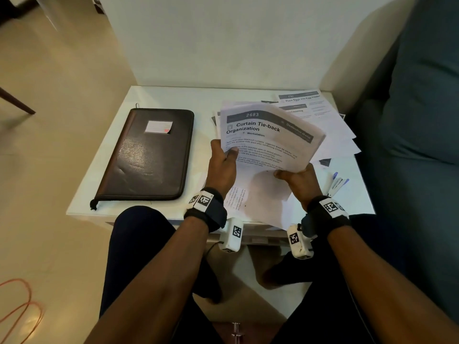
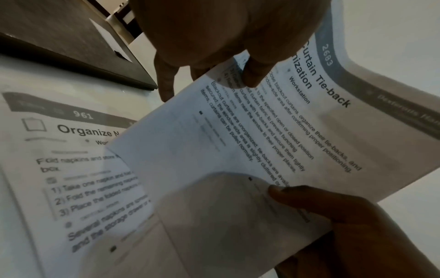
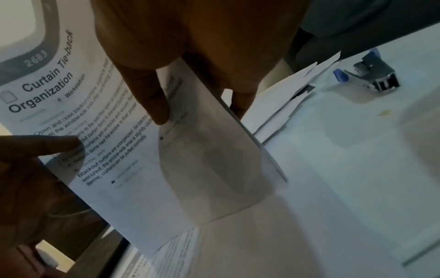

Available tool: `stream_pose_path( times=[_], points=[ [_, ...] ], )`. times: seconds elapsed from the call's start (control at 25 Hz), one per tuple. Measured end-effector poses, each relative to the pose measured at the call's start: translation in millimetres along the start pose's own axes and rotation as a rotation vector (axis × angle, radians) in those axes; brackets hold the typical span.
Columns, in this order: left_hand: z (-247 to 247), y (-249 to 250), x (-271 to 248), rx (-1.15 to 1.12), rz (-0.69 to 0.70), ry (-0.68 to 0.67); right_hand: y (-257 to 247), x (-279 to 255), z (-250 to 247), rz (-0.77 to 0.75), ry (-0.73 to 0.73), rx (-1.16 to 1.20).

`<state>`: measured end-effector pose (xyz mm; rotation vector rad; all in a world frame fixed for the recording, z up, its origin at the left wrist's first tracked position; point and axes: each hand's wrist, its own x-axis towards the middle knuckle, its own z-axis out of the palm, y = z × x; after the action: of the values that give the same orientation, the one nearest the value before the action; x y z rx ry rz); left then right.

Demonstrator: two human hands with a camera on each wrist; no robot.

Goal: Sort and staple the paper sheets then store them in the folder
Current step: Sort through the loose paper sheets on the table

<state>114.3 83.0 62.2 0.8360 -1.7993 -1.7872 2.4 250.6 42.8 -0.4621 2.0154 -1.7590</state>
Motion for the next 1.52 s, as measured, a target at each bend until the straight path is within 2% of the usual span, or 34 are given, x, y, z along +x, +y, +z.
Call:
stream_pose_path(
  times=[0.16,0.24,0.32,0.64,0.84,1.08,1.2,1.32,1.52],
  points=[
    [2,1,-2,-0.056,0.017,0.038,4,2,-2,-0.030,0.059,0.054],
    [2,-4,-3,-0.058,0.002,0.050,10,1,1,0.004,0.055,0.035],
    [2,-9,-5,-0.050,-0.037,0.044,16,-4,4,0.064,0.059,-0.013],
    [4,-11,-1,-0.089,-0.035,-0.009,22,1,2,0.079,0.066,-0.009],
    [-4,-14,-1,-0.085,-0.031,-0.020,-10,9,-9,-0.046,0.094,0.092],
    [-12,-15,-5,-0.056,-0.041,-0.104,-27,4,-2,-0.098,0.070,0.130],
    [-20,5,-1,-0.113,0.091,-0.060,-26,4,-5,-0.109,0.087,0.140],
    [-23,28,6,-0.219,0.206,-0.104,-24,4,-4,-0.119,0.080,0.147],
    [-15,35,9,-0.191,0.194,-0.110,-20,7,-5,-0.121,0.056,0.126]
  ],
)
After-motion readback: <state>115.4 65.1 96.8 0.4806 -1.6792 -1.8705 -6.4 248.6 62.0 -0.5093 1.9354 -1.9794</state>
